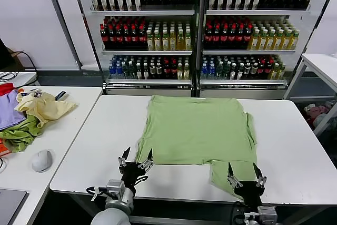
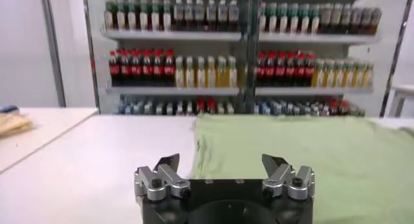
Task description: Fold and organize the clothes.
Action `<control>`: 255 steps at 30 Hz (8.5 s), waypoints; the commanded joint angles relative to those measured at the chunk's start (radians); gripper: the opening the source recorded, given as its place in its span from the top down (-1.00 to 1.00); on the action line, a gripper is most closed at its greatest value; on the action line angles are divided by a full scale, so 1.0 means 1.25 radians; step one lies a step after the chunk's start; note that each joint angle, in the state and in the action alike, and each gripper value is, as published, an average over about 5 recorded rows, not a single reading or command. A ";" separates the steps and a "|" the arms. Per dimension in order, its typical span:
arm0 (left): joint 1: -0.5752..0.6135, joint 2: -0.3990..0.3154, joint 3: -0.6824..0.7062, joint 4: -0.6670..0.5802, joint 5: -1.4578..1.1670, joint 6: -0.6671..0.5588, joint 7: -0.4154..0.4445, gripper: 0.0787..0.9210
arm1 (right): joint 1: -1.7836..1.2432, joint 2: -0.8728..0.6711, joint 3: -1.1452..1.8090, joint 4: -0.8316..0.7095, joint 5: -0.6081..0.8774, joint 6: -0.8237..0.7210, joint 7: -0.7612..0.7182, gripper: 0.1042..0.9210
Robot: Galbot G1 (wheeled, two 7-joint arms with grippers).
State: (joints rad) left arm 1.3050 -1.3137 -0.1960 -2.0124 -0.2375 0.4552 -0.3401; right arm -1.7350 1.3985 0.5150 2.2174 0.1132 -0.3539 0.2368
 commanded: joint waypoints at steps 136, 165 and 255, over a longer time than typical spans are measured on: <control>-0.349 -0.012 0.101 0.404 -0.197 -0.015 -0.078 -0.23 | 0.424 -0.113 0.030 -0.371 0.130 -0.086 -0.048 -0.16; -0.103 0.019 0.045 0.133 -0.217 -0.023 -0.066 0.92 | 0.212 -0.116 0.064 -0.161 0.138 -0.036 -0.086 0.98; -0.584 -0.002 0.091 0.673 -0.356 0.077 -0.042 -0.06 | 1.118 0.013 -0.222 -1.156 0.163 -0.148 -0.212 0.35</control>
State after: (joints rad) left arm 0.5681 -1.3102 -0.0887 -1.1821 -0.6411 0.5388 -0.3932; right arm -0.3512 1.4001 0.2441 0.8175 0.3048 -0.5080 0.0097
